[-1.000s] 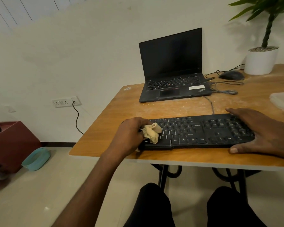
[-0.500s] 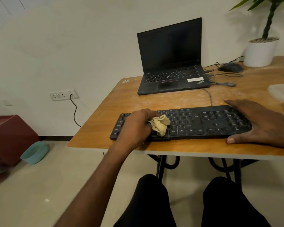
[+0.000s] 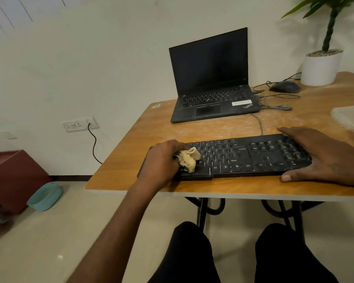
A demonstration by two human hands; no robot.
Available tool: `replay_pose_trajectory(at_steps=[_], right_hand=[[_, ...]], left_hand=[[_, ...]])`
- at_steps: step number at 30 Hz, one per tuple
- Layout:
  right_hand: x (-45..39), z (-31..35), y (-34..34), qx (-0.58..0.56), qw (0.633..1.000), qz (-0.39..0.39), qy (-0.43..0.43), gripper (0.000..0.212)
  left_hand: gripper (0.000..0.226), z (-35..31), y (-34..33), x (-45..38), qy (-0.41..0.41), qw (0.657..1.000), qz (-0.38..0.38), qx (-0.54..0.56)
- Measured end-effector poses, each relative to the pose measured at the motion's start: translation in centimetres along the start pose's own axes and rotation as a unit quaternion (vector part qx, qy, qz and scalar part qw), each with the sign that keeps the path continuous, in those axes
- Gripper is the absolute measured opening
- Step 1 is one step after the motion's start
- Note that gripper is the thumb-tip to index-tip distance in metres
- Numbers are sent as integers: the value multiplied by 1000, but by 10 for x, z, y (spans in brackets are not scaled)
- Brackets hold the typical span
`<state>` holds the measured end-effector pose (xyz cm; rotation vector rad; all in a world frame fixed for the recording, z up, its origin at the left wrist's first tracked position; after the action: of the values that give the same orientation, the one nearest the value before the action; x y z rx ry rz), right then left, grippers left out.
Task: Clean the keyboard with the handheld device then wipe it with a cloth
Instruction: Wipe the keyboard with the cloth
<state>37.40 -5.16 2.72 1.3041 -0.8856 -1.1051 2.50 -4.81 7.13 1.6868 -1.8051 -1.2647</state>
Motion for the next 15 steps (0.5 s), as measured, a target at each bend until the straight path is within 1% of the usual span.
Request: replay_pose_trajectory(at_steps=[4, 7, 12, 15], right_hand=[[0, 0, -1, 4, 1000, 6, -5, 122], [1, 1, 1, 0, 1000, 7, -3, 123], [2, 1, 1, -5, 1000, 6, 0, 124], [1, 1, 1, -2, 1000, 6, -4, 122]], left_hand=[[47, -13, -18, -9, -9, 998, 24, 49], [46, -8, -10, -8, -16, 1000, 2, 4], [43, 35, 20, -4, 34, 999, -25, -35], [42, 40, 22, -4, 43, 998, -24, -33]])
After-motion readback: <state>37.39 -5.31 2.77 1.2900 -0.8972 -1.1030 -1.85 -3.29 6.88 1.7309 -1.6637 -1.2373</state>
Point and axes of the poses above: each hand's wrist, its own x-axis away from the middle knuckle, its own y-axis out of the back of the hand, z = x × y, the point moved 7 cm from there along -x, towards the middle knuckle, and after that the axes turned 14 degrees about x, right-handed, at the moved point
